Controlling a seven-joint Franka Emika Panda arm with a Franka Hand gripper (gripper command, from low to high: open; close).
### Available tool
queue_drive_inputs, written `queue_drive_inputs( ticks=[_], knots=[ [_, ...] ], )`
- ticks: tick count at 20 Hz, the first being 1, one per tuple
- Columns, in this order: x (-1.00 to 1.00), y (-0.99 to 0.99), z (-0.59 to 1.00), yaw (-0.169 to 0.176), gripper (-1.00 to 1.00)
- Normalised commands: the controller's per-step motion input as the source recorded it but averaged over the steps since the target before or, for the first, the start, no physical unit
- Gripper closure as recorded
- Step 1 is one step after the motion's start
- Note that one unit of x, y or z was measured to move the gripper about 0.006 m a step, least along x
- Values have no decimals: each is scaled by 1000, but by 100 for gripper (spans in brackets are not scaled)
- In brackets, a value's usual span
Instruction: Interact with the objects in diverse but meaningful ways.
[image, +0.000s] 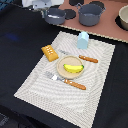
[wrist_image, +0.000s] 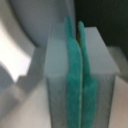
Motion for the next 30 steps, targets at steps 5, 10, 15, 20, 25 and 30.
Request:
queue_drive_inputs(
  ticks=[5,10,15,20,25,30],
  knots=[
    [-384,-796,62,-2,100],
    [-459,-578,-125,18,100],
    [-509,-213,-449,95,100],
    [-419,-1,-502,133,100],
    [-227,0,-465,138,100],
    [48,-91,-284,79,100]
  ],
)
